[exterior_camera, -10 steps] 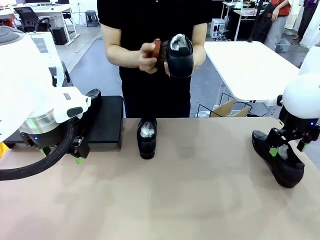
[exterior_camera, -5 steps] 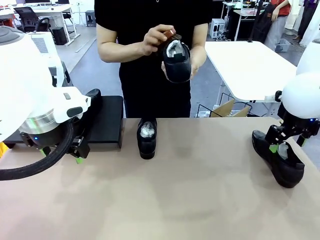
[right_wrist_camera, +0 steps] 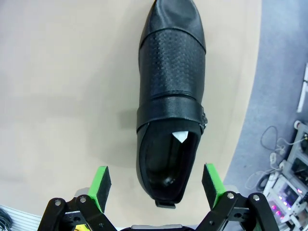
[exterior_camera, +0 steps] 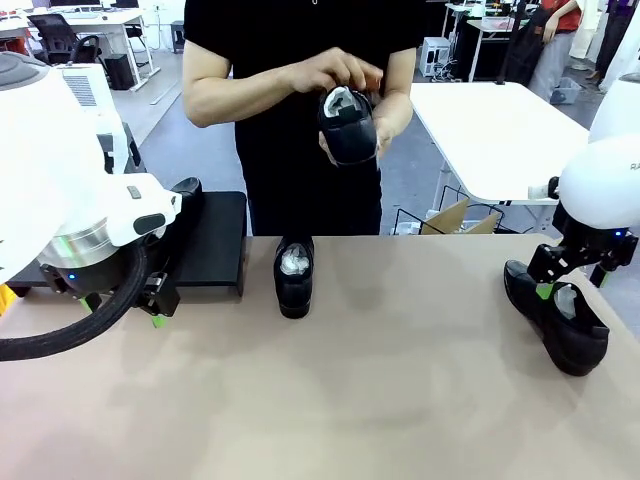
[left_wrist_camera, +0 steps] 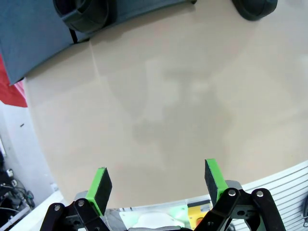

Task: Organize the shoes by placing them on the stand.
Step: Pick up one Shoe and place it in the middle of the table.

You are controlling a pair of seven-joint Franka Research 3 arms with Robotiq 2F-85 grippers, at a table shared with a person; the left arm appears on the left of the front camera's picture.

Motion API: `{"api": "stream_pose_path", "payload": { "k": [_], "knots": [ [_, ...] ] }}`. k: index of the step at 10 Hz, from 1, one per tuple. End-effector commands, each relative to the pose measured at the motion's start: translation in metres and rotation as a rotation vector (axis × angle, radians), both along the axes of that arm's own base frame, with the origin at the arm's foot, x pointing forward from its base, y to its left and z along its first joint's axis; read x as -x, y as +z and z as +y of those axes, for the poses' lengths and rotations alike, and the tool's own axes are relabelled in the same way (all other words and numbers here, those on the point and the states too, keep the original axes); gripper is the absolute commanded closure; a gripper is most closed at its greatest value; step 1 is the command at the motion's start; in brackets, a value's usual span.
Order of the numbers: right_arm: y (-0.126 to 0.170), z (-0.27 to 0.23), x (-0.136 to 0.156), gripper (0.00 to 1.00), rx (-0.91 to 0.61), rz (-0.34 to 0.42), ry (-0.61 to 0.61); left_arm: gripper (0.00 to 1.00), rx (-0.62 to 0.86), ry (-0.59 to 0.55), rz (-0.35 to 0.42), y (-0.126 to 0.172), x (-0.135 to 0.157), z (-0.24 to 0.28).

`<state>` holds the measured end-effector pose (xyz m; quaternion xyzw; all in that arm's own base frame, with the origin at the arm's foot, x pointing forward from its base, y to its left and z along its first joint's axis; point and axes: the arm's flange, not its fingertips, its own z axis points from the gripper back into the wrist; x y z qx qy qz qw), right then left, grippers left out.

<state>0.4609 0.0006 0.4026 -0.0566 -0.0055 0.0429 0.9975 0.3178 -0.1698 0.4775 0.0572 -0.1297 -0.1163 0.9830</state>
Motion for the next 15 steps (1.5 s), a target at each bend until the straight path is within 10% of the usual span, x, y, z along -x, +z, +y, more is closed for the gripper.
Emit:
{"api": "stream_pose_path", "payload": {
  "k": [1, 15],
  "knots": [
    [-0.003, -0.014, -0.019, 0.0, -0.006, 0.008, -0.051, 0.0, 0.005, 0.006, -0.002, 0.001, 0.0, 0.0],
    [-0.063, 0.018, -0.023, 0.04, -0.084, 0.055, -0.031, 0.0, 0.005, 0.006, -0.002, 0.001, 0.0, 0.0]
  ]
}}
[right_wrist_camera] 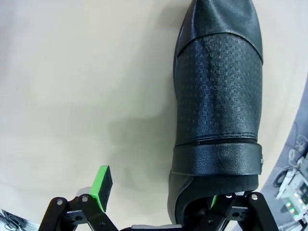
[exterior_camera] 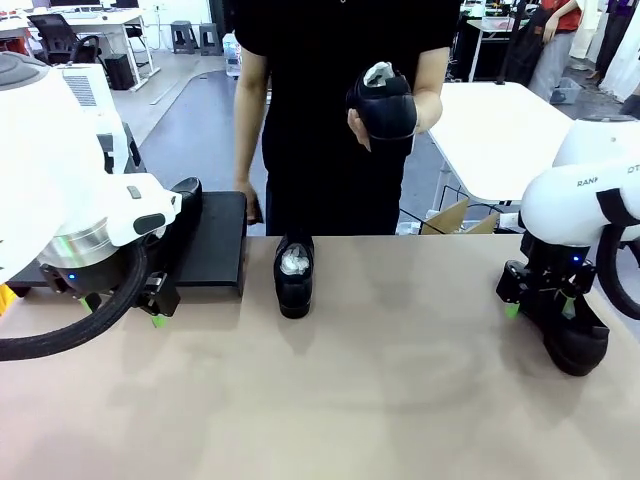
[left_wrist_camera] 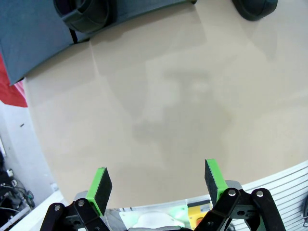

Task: Organize the shoes by placing them on the stand.
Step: Pick up one Shoe and place it in the middle of the table.

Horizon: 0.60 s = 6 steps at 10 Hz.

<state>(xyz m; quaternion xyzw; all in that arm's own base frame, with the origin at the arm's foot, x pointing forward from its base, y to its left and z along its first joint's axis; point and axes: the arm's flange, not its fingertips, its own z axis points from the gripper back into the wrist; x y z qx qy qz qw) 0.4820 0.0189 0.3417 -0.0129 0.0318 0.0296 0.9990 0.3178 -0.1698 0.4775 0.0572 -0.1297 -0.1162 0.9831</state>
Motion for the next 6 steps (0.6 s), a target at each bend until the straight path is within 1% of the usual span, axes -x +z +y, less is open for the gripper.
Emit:
{"api": "stream_pose_path", "payload": {
  "k": [1, 3, 5, 6],
  "knots": [
    [-0.0028, -0.0004, -0.0019, 0.22, 0.003, -0.031, -0.002, 0.0, 0.005, 0.005, -0.002, 0.0014, 0.0, 0.0002],
    [0.0012, -0.0001, -0.002, 0.61, 0.019, -0.055, -0.009, 0.0, 0.005, 0.005, -0.002, 0.0014, 0.0, 0.0002],
    [-0.0039, -0.0022, -0.0042, 1.0, 0.03, -0.041, -0.014, 0.0, 0.005, 0.005, -0.002, 0.0014, 0.0, 0.0002],
    [-0.0053, -0.0025, -0.0048, 1.0, 0.037, -0.039, -0.017, 0.0, 0.005, 0.005, -0.002, 0.0014, 0.0, 0.0002]
  ]
}}
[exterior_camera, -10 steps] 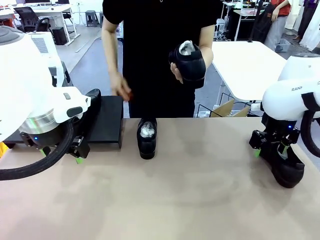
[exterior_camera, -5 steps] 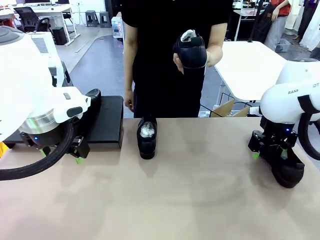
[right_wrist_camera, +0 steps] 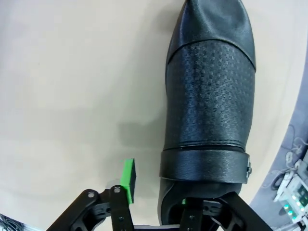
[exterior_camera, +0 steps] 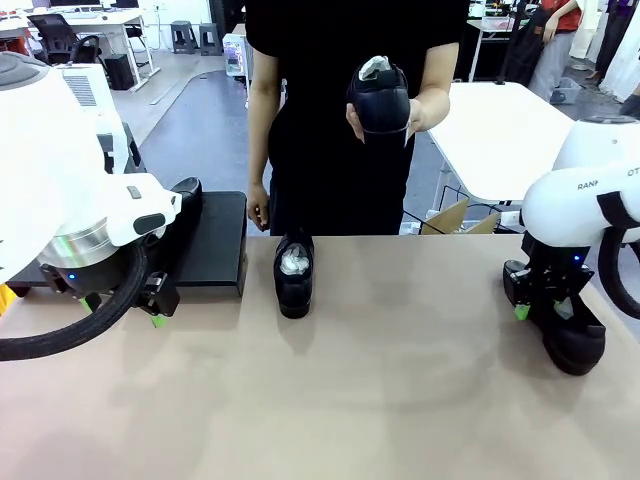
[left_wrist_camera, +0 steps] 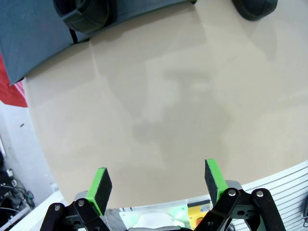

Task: Organize the shoes by placing them on the stand.
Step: Pick up one Shoe and place it in the middle of the table.

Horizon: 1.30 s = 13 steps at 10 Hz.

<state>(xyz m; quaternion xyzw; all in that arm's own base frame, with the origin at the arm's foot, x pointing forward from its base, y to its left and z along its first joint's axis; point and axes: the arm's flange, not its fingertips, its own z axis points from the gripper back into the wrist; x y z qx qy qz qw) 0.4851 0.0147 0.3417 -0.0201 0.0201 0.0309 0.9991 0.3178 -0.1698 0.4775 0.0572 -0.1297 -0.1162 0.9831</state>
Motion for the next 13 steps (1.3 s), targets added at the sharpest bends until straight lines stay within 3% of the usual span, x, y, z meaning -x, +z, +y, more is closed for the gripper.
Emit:
{"api": "stream_pose_path", "payload": {
  "k": [1, 5, 6, 7, 10, 12, 13],
  "knots": [
    [-0.005, 0.002, -0.002, 1.0, 0.034, -0.017, -0.021, 0.0, 0.005, 0.005, -0.002, 0.001, 0.0, 0.0],
    [-0.008, -0.004, -0.005, 1.0, 0.067, -0.006, -0.044, 0.0, 0.005, 0.005, -0.002, 0.001, 0.0, 0.0],
    [-0.002, -0.002, -0.006, 1.0, 0.041, 0.035, -0.074, 0.0, 0.005, 0.005, -0.002, 0.001, 0.0, 0.0],
    [0.015, 0.003, 0.0, 1.0, 0.035, 0.026, -0.092, 0.0, 0.005, 0.005, -0.002, 0.001, 0.0, 0.0],
    [0.085, 0.052, 0.064, 1.0, -0.008, -0.097, -0.13, 0.0, 0.005, 0.005, -0.002, 0.001, 0.0, 0.0],
    [0.093, 0.073, 0.101, 1.0, -0.002, -0.009, -0.113, 0.0, 0.005, 0.005, -0.002, 0.001, 0.0, 0.0],
    [0.082, 0.053, 0.056, 1.0, -0.005, -0.065, -0.103, 0.0, 0.005, 0.005, -0.002, 0.001, 0.0, 0.0]
  ]
}}
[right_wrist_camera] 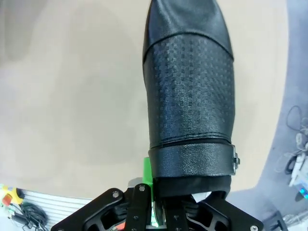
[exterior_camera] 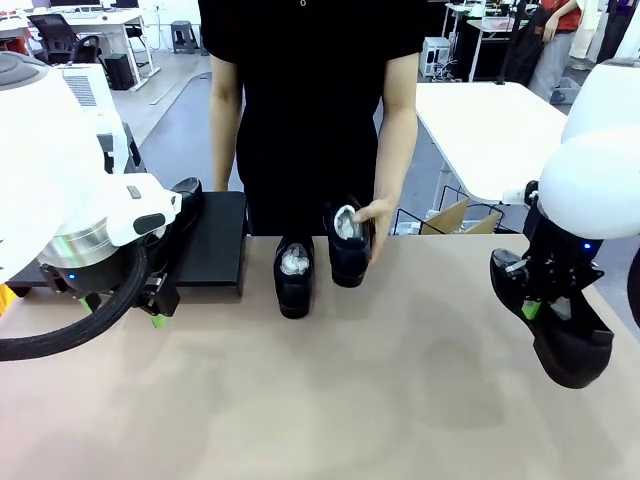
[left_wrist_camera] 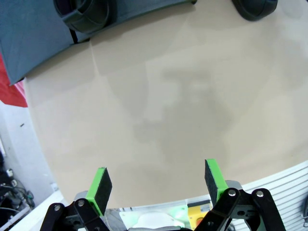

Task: Organize the shoes by placing them on the stand.
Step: Pick up one Shoe and place it in the middle of the table.

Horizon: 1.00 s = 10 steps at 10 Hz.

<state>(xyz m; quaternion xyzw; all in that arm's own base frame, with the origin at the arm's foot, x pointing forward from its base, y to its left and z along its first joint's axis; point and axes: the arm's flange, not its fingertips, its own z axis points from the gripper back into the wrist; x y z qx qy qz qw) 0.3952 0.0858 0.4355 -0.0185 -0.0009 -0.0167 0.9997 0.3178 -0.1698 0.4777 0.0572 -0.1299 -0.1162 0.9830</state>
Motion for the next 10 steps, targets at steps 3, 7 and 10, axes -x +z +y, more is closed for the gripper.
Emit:
{"api": "stream_pose_path", "payload": {
  "k": [3, 7, 10],
  "knots": [
    [-0.012, -0.018, -0.034, 1.0, -0.002, -0.021, -0.009, 0.0, 0.005, 0.005, -0.002, 0.001, 0.0, 0.0],
    [-0.006, 0.07, 0.042, 1.0, -0.05, 0.011, -0.028, 0.0, 0.005, 0.005, -0.002, 0.001, 0.0, 0.0],
    [-0.01, 0.148, 0.083, 1.0, -0.152, 0.069, -0.038, 0.0, 0.005, 0.005, -0.002, 0.001, 0.0, 0.0]
  ]
}}
